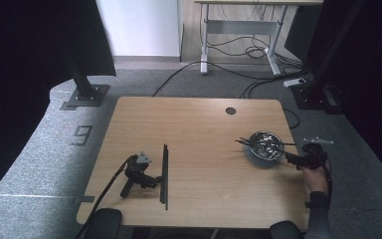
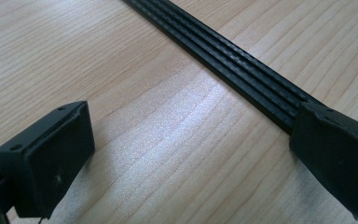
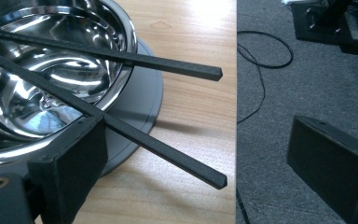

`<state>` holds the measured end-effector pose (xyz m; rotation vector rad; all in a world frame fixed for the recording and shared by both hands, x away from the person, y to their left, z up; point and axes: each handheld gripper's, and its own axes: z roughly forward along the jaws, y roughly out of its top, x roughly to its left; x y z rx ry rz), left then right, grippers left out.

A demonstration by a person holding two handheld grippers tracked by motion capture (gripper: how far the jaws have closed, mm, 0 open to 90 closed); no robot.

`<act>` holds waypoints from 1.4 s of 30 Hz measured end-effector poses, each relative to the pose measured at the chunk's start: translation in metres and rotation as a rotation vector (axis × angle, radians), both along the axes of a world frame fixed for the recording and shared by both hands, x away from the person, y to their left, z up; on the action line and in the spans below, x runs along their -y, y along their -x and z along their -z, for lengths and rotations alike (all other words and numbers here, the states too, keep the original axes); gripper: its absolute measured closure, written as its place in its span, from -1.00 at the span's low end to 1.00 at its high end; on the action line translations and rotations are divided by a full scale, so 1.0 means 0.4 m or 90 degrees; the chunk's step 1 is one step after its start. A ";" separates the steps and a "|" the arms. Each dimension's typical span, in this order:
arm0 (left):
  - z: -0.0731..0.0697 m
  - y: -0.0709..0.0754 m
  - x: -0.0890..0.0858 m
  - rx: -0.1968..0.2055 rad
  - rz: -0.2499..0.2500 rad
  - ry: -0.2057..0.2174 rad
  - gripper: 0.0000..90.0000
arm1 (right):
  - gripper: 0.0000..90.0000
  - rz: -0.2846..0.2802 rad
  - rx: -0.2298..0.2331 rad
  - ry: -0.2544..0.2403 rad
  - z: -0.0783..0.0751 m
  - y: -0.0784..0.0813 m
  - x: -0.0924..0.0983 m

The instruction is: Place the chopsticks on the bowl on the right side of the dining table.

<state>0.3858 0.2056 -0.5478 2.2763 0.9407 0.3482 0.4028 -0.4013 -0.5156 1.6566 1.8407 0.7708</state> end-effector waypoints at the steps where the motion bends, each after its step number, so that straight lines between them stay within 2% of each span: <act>1: 0.000 0.000 0.000 0.000 0.000 0.000 -1.00 | -0.89 0.001 0.001 0.002 0.000 -0.001 0.001; 21: 0.000 0.000 0.000 0.000 0.000 0.000 -1.00 | -0.89 0.035 0.028 -0.002 0.010 -0.023 0.021; 25: 0.000 0.000 0.000 0.000 0.000 0.000 -1.00 | -0.88 0.032 0.028 -0.007 0.000 -0.015 0.023; 27: 0.000 0.000 0.000 0.000 0.000 0.000 -1.00 | -0.84 0.030 0.037 -0.011 -0.013 -0.006 0.022; 32: 0.000 0.000 0.000 0.000 -0.001 0.001 -1.00 | -0.58 -0.010 0.037 -0.027 -0.046 0.007 -0.011; 34: 0.000 0.000 0.000 0.000 0.000 0.000 -1.00 | -0.38 -0.036 0.040 -0.041 -0.058 0.009 -0.033; 36: 0.000 0.000 0.000 0.000 0.000 0.000 -1.00 | -0.01 -0.078 0.041 -0.058 -0.069 0.009 -0.067; 38: 0.000 0.000 0.000 0.000 -0.001 0.000 -1.00 | 0.27 -0.113 0.041 -0.063 -0.073 0.005 -0.097; 42: 0.000 0.000 0.000 0.000 0.000 0.000 -1.00 | 0.61 -0.155 0.037 -0.065 -0.068 -0.005 -0.145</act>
